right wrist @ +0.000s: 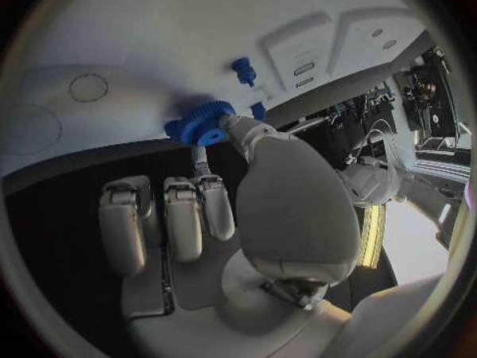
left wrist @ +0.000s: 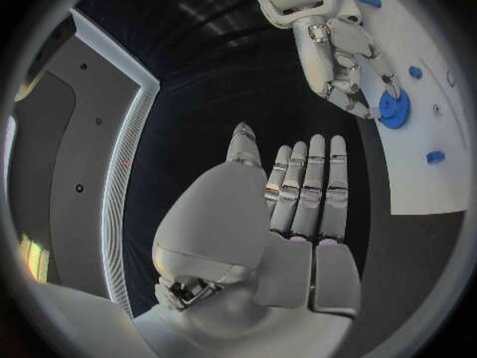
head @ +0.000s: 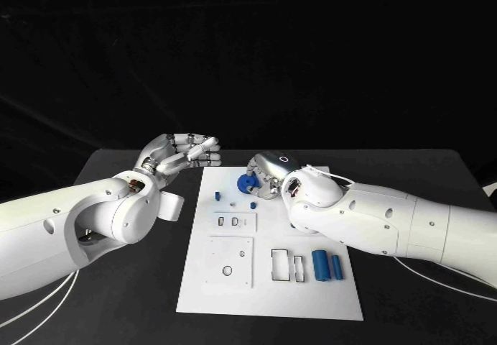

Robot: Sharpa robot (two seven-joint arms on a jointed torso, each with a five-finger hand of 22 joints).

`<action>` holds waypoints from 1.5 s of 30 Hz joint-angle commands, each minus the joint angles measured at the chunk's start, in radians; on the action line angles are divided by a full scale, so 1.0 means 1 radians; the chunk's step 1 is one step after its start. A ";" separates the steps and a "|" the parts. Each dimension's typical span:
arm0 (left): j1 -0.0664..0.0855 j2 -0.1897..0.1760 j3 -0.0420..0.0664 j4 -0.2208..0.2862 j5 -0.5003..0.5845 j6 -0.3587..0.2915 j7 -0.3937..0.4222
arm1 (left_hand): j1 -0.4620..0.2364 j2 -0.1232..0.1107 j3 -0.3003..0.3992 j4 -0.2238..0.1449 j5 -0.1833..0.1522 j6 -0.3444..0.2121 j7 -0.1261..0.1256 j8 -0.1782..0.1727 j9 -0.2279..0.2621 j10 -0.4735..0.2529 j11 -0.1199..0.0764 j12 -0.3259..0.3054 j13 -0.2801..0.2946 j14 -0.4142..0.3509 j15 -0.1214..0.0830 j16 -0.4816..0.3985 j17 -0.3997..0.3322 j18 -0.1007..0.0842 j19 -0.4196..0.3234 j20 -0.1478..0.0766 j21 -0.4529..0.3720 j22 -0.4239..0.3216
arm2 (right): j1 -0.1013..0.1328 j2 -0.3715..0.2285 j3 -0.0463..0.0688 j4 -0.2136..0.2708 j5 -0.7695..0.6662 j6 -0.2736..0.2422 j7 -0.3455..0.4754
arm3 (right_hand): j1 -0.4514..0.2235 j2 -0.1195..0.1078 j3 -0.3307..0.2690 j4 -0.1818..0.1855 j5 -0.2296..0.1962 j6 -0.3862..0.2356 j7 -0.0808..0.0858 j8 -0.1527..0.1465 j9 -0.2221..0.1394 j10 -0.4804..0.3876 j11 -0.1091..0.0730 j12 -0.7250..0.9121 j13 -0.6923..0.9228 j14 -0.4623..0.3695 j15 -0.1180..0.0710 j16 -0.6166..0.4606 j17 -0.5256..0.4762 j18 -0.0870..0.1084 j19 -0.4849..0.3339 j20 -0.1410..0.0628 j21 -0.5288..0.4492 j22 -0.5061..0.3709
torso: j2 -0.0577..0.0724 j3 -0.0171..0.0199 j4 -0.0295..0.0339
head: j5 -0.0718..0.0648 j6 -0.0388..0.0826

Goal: Assemble the parts on the task board

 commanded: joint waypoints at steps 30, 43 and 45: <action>0.001 0.001 0.001 0.001 0.002 0.017 0.000 | 0.000 0.013 -0.010 -0.002 -0.006 -0.007 0.004 -0.005 0.003 -0.009 -0.001 -0.005 -0.002 -0.009 0.000 -0.007 0.004 0.011 0.007 0.002 -0.005 -0.002 | -0.003 0.009 -0.002 -0.025 0.004 0.080 0.004 | -0.100 -0.017 -0.064 0.031 -0.063 -0.042 0.002 -0.050 -0.040 -0.009 0.022 -0.025 0.126 0.104 0.020 0.004 0.263 -0.014 0.106 0.016 0.004 0.264 | 0.000 0.0018 -0.0012 | 0.000 -0.003; 0.001 0.000 0.001 0.001 0.002 0.016 0.000 | 0.000 0.013 -0.010 -0.002 -0.006 -0.007 0.004 -0.005 0.003 -0.009 -0.001 -0.005 -0.002 -0.009 0.000 -0.007 0.004 0.011 0.007 0.002 -0.005 -0.002 | -0.003 0.008 -0.003 -0.030 0.016 0.109 0.003 | -0.115 -0.014 -0.089 0.043 -0.066 -0.049 0.004 -0.056 -0.047 -0.010 0.025 -0.025 0.126 0.104 0.022 0.004 0.263 -0.014 0.106 0.019 0.004 0.264 | 0.000 0.0016 -0.0015 | 0.000 -0.005; 0.001 -0.001 0.001 0.001 0.002 0.016 0.000 | 0.000 0.013 -0.010 -0.002 -0.006 -0.007 0.004 -0.005 0.003 -0.009 -0.001 -0.005 -0.002 -0.009 0.000 -0.007 0.004 0.011 0.007 0.002 -0.005 -0.002 | -0.003 0.008 -0.003 -0.031 0.017 0.117 0.000 | -0.120 -0.011 -0.099 0.049 -0.065 -0.049 0.004 -0.057 -0.049 -0.009 0.025 -0.024 0.127 0.104 0.023 0.004 0.263 -0.014 0.106 0.019 0.004 0.264 | 0.000 0.0018 -0.0022 | 0.000 -0.006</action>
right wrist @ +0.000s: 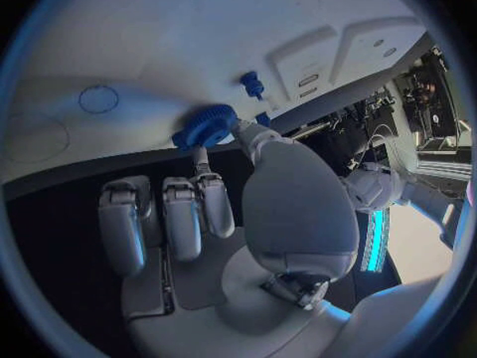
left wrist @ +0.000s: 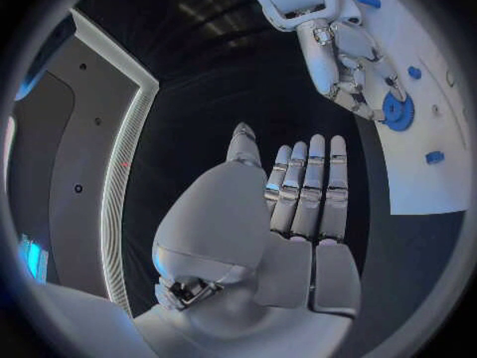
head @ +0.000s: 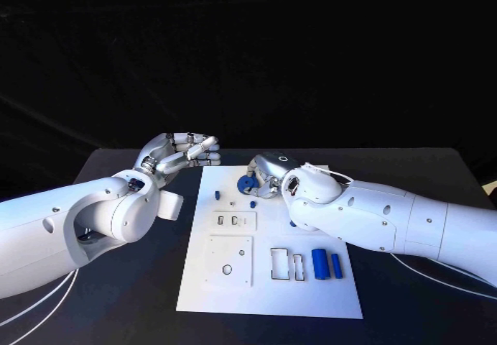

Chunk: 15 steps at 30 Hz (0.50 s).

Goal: Assemble the parts on the task board

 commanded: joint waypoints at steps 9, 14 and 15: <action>0.001 0.000 0.001 0.002 0.002 0.014 0.004 | 0.001 0.015 -0.010 0.000 -0.006 -0.007 0.004 -0.006 0.002 -0.010 -0.001 -0.005 -0.002 -0.009 0.000 -0.008 0.003 0.011 0.007 0.002 -0.006 -0.002 | -0.004 -0.007 -0.004 -0.006 0.011 0.070 -0.016 | -0.014 0.013 -0.020 0.012 0.006 -0.008 0.003 -0.006 -0.005 0.002 0.006 0.001 0.130 0.104 0.009 0.004 0.263 -0.014 0.103 0.009 0.004 0.263 | 0.000 0.0003 0.0005 | -0.002 -0.004; 0.001 -0.001 0.001 0.001 0.002 0.014 0.004 | 0.001 0.015 -0.010 0.000 -0.006 -0.007 0.004 -0.006 0.002 -0.010 -0.001 -0.005 -0.002 -0.009 0.000 -0.008 0.003 0.011 0.007 0.002 -0.006 -0.002 | -0.004 -0.013 -0.005 -0.003 0.015 0.072 -0.018 | -0.011 0.016 -0.019 0.012 0.009 -0.008 0.003 -0.006 -0.006 0.003 0.006 0.002 0.131 0.104 0.009 0.004 0.263 -0.014 0.103 0.009 0.004 0.263 | 0.000 0.0006 0.0004 | -0.002 -0.004; 0.001 -0.001 0.001 0.001 0.002 0.013 0.004 | 0.001 0.016 -0.010 0.000 -0.007 -0.007 0.004 -0.006 0.003 -0.010 -0.001 -0.005 -0.002 -0.009 0.000 -0.008 0.003 0.011 0.007 0.002 -0.006 -0.002 | -0.004 -0.014 -0.005 -0.003 0.015 0.074 -0.019 | -0.011 0.016 -0.019 0.012 0.009 -0.008 0.003 -0.006 -0.006 0.003 0.006 0.002 0.131 0.104 0.009 0.004 0.263 -0.014 0.103 0.009 0.004 0.263 | 0.000 0.0009 -0.0004 | -0.002 -0.005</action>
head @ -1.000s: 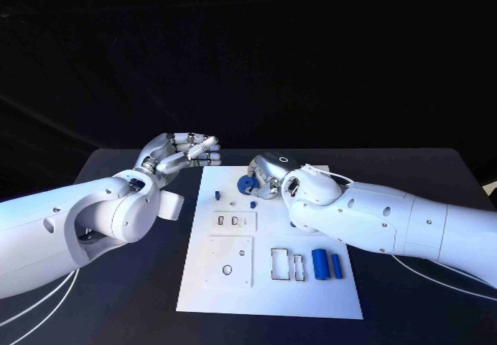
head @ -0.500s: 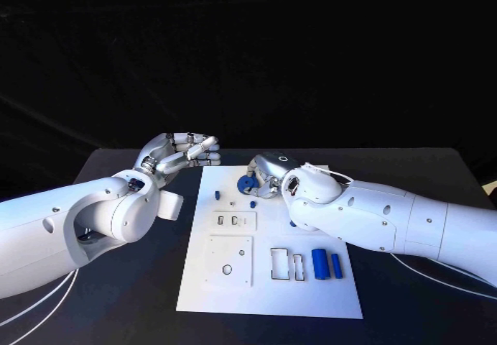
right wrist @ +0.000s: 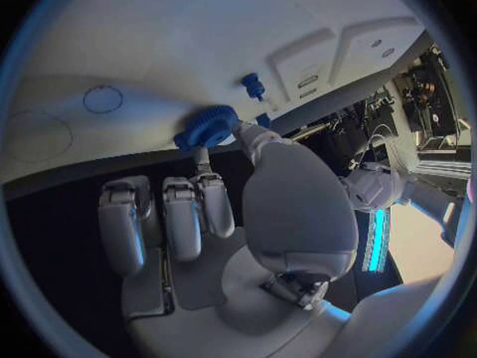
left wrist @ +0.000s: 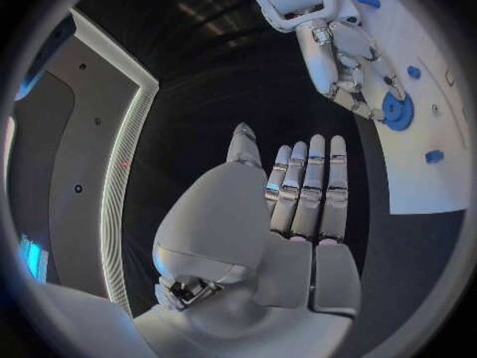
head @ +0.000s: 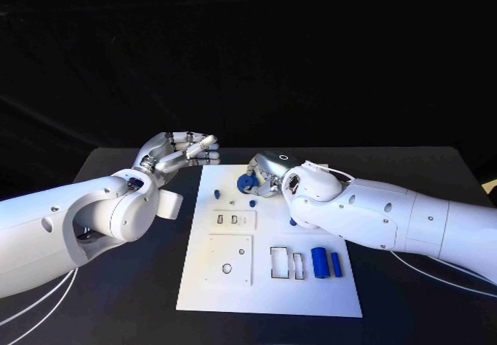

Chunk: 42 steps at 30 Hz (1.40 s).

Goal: Assemble the parts on the task board

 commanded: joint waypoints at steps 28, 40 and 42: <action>0.001 -0.006 0.001 -0.001 0.002 0.011 0.006 | 0.002 0.010 -0.007 0.000 -0.014 -0.007 0.004 -0.006 0.002 -0.010 -0.001 -0.005 -0.001 -0.009 0.000 -0.005 0.003 0.011 0.008 0.002 -0.007 -0.002 | 0.020 -0.176 0.002 0.155 0.034 -0.115 0.004 | 0.004 0.011 -0.009 0.003 0.014 0.015 0.002 0.003 0.001 0.015 0.003 0.015 0.144 0.104 0.008 0.004 0.263 -0.014 0.106 0.005 0.004 0.263 | -0.003 0.0012 -0.0023 | -0.002 0.002; 0.001 -0.006 0.000 -0.012 0.002 0.019 0.009 | 0.004 0.011 -0.009 -0.001 -0.018 -0.007 0.004 -0.007 0.004 -0.010 -0.001 -0.005 -0.001 -0.008 0.000 -0.007 0.005 0.011 0.009 0.002 -0.008 -0.003 | 0.081 -0.413 0.005 0.211 0.343 -0.008 0.267 | 0.137 -0.015 0.031 -0.079 -0.036 0.009 -0.006 -0.006 -0.020 -0.021 -0.008 -0.023 0.108 0.104 -0.001 0.004 0.263 -0.009 0.093 -0.001 -0.011 0.252 | -0.014 0.0085 -0.0236 | -0.021 0.019; 0.001 -0.006 0.000 -0.015 0.002 0.020 0.011 | 0.004 0.011 -0.010 -0.001 -0.018 -0.007 0.004 -0.007 0.004 -0.010 -0.001 -0.005 -0.001 -0.008 0.000 -0.007 0.005 0.011 0.009 0.002 -0.008 -0.003 | 0.081 -0.435 0.005 0.200 0.358 0.014 0.294 | 0.147 -0.022 0.031 -0.089 -0.041 0.001 -0.009 -0.010 -0.024 -0.025 -0.017 -0.027 0.106 0.104 -0.008 0.004 0.263 -0.007 0.087 -0.006 -0.018 0.247 | -0.015 0.0114 -0.0250 | -0.026 0.019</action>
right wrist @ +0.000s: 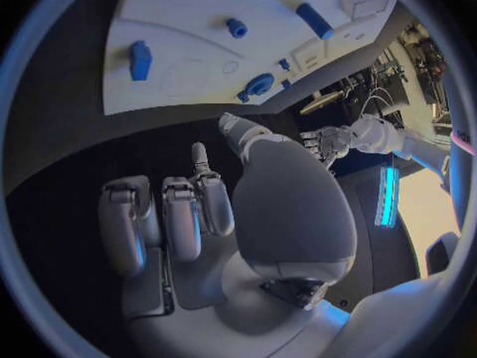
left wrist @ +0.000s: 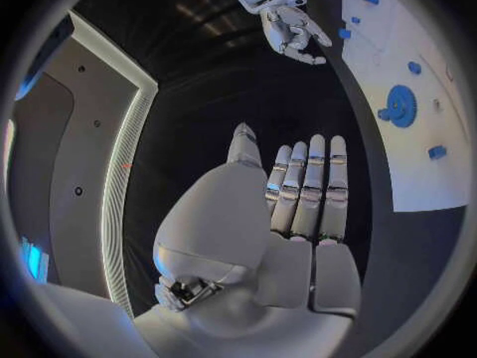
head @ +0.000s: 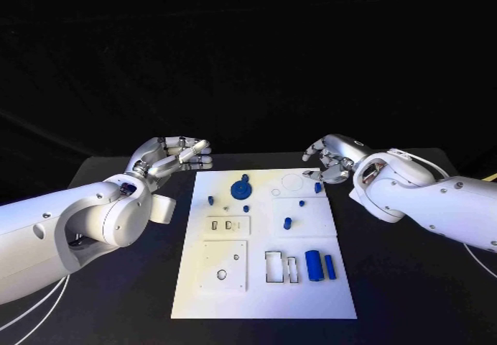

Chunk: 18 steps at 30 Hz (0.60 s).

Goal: Assemble the parts on the task board

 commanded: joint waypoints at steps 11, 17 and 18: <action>0.001 0.008 0.000 -0.020 0.002 0.024 0.015 | 0.001 0.006 -0.005 -0.002 -0.006 -0.007 0.004 -0.007 0.002 -0.006 0.002 -0.005 -0.001 -0.008 0.000 -0.007 0.002 0.011 0.005 -0.002 -0.005 -0.001 | -0.017 -0.061 -0.002 -0.077 0.116 0.140 0.175 | 0.008 -0.004 -0.046 -0.014 -0.016 -0.051 0.007 -0.021 -0.019 -0.019 0.009 -0.017 0.093 0.104 -0.002 0.004 0.263 -0.005 0.082 -0.008 -0.012 0.242 | -0.008 0.0155 -0.0082 | -0.025 0.004; 0.000 0.009 0.000 -0.024 0.002 0.026 0.016 | 0.001 0.005 -0.006 -0.002 -0.006 -0.007 0.004 -0.007 0.002 -0.006 0.002 -0.005 -0.001 -0.008 0.000 -0.007 0.002 0.011 0.005 -0.002 -0.005 -0.001 | -0.033 -0.061 -0.003 -0.093 0.117 0.151 0.182 | 0.012 0.003 -0.061 -0.012 -0.007 -0.044 0.013 -0.013 -0.021 -0.016 0.017 -0.013 0.097 0.104 0.006 0.004 0.263 -0.006 0.085 -0.001 -0.009 0.245 | -0.007 0.0149 -0.0081 | -0.027 0.002; 0.000 0.009 0.000 -0.024 0.002 0.026 0.016 | 0.001 0.005 -0.006 -0.002 -0.006 -0.007 0.004 -0.007 0.002 -0.006 0.002 -0.005 -0.001 -0.008 0.000 -0.007 0.002 0.011 0.005 -0.002 -0.005 -0.001 | -0.035 -0.060 -0.003 -0.095 0.117 0.152 0.183 | 0.013 0.004 -0.061 -0.012 -0.005 -0.042 0.013 -0.011 -0.021 -0.016 0.017 -0.012 0.097 0.104 0.007 0.004 0.263 -0.006 0.086 0.000 -0.007 0.246 | -0.008 0.0142 -0.0084 | -0.027 0.001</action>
